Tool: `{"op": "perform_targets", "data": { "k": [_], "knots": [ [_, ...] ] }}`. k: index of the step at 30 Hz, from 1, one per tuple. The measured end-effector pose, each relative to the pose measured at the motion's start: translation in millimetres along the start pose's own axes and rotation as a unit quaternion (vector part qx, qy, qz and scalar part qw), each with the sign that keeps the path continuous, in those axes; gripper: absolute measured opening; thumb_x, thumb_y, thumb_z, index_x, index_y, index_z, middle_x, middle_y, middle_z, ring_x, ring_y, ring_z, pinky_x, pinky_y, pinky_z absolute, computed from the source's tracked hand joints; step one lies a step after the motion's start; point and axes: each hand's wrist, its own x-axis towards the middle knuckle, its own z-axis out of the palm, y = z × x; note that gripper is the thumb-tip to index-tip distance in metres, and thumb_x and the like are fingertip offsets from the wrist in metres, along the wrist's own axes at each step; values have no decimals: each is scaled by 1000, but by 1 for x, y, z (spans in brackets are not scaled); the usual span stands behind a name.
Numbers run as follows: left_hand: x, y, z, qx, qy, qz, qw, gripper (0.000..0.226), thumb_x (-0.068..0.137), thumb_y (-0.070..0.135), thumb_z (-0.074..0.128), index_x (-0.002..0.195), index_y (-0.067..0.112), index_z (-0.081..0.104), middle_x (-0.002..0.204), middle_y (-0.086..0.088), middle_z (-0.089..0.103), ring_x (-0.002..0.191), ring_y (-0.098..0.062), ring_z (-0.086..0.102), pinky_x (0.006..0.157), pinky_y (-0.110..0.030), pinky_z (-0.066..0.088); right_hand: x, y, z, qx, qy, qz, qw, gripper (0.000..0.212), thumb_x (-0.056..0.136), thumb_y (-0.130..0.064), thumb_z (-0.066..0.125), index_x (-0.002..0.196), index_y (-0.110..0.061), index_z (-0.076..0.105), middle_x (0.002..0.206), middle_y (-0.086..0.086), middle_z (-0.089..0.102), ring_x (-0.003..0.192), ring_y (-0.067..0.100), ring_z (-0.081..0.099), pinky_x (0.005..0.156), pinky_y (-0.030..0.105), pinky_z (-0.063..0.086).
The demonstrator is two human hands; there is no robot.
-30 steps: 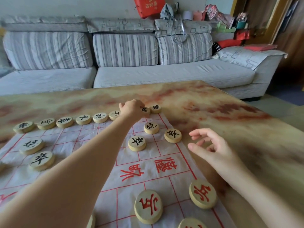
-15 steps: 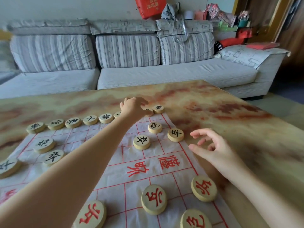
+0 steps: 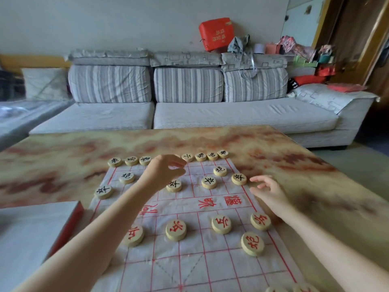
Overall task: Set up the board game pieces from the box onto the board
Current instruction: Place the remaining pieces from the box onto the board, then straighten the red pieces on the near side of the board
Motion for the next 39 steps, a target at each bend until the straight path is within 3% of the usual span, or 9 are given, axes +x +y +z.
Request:
{"op": "perform_targets", "data": {
  "k": [3, 7, 14, 18, 21, 26, 29, 35, 39],
  "knots": [
    [-40, 1, -18, -35, -2, -7, 999, 24, 79, 8, 69, 103, 11, 68, 101, -4, 71, 96, -14, 65, 88, -17, 44, -25, -30, 5, -7, -27, -61, 998, 20, 81, -9, 66, 95, -23, 65, 101, -8, 53, 94, 11, 50, 74, 16, 36],
    [-95, -6, -33, -26, -13, -25, 999, 25, 80, 11, 68, 105, 14, 67, 103, 1, 69, 97, -11, 64, 91, -23, 48, -66, -66, 20, 19, -76, -93, 993, 23, 80, -11, 68, 94, -29, 64, 102, -11, 51, 94, 7, 48, 77, 13, 37],
    [-186, -32, -64, -31, 31, -63, 997, 22, 80, 14, 68, 98, 27, 68, 96, 16, 68, 91, 2, 62, 81, -9, 42, -138, -111, 50, -21, -168, -103, 980, 22, 81, -23, 68, 97, -37, 62, 96, -20, 48, 88, 4, 45, 80, 17, 37],
    [-233, -46, -69, -50, 69, -96, 992, 25, 79, 14, 70, 91, 35, 66, 91, 19, 66, 87, 6, 60, 70, -5, 42, -171, -132, 75, -48, -233, -132, 962, 23, 83, -33, 63, 106, -36, 60, 113, -23, 50, 113, 2, 41, 94, 23, 35],
    [-262, -55, -67, -38, 100, -113, 988, 24, 79, 15, 69, 97, 31, 68, 93, 19, 66, 85, 10, 58, 69, -2, 41, -192, -143, 96, -53, -268, -138, 952, 25, 84, -33, 64, 108, -36, 58, 106, -30, 39, 118, 4, 36, 100, 24, 27],
    [-297, -65, -68, -19, 189, -117, 975, 26, 83, 14, 64, 101, 33, 66, 93, 21, 64, 89, 1, 55, 76, -14, 38, -219, -155, 129, -63, -285, -178, 940, 32, 84, -38, 63, 115, -33, 57, 100, -35, 38, 114, -1, 36, 94, 16, 23],
    [-313, -73, -69, -35, 220, -139, 965, 27, 84, 14, 64, 100, 35, 66, 94, 24, 63, 89, 7, 51, 78, -17, 37, -233, -160, 147, -87, -279, -206, 934, 36, 82, -43, 62, 116, -34, 56, 98, -36, 37, 112, 1, 37, 91, 18, 29],
    [-327, -82, -71, -19, 193, -165, 967, 31, 81, 16, 67, 96, 44, 62, 94, 19, 61, 94, -3, 52, 83, -22, 37, -240, -169, 180, -140, -247, -236, 929, 58, 73, -63, 59, 121, -32, 54, 115, -18, 51, 115, 7, 35, 96, 26, 36],
    [-331, -82, -71, 5, 180, -139, 974, 33, 76, 22, 73, 97, 45, 62, 97, 31, 57, 99, 5, 50, 80, -16, 37, -242, -169, 199, -188, -209, -275, 919, 66, 69, -70, 56, 121, -30, 51, 118, -15, 53, 113, 8, 34, 96, 25, 34]
  ]
}}
